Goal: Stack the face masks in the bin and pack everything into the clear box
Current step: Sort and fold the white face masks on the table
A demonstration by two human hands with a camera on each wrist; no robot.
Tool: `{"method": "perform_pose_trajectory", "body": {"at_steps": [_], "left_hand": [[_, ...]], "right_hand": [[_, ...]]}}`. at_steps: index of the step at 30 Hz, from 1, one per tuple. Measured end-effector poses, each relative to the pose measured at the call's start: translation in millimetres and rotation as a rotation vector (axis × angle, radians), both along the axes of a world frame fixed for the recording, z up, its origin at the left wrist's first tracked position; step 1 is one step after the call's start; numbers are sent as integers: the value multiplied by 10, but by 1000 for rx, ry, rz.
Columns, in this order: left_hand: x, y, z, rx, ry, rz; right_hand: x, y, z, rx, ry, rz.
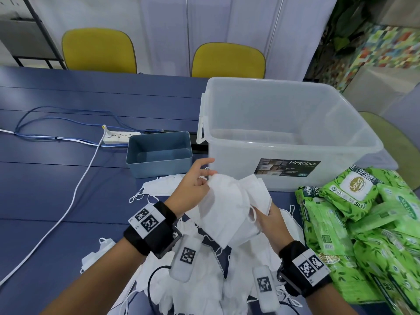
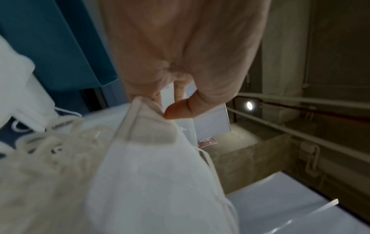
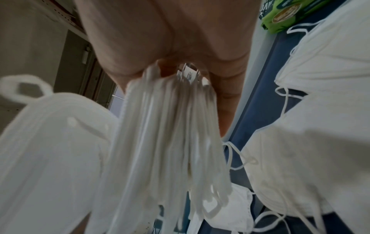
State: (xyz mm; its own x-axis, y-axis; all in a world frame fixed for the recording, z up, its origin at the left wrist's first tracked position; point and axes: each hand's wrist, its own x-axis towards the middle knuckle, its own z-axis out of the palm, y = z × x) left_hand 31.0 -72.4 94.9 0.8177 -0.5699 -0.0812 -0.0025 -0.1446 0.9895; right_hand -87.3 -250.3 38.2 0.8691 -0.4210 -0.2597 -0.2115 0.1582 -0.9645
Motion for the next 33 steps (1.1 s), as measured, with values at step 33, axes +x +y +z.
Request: {"method": "perform_pose_trajectory", "body": {"at_steps": [33], "left_hand": [[-370, -214, -164, 4, -637, 456]], "right_hand": [[63, 295, 59, 567, -145, -58]]}}
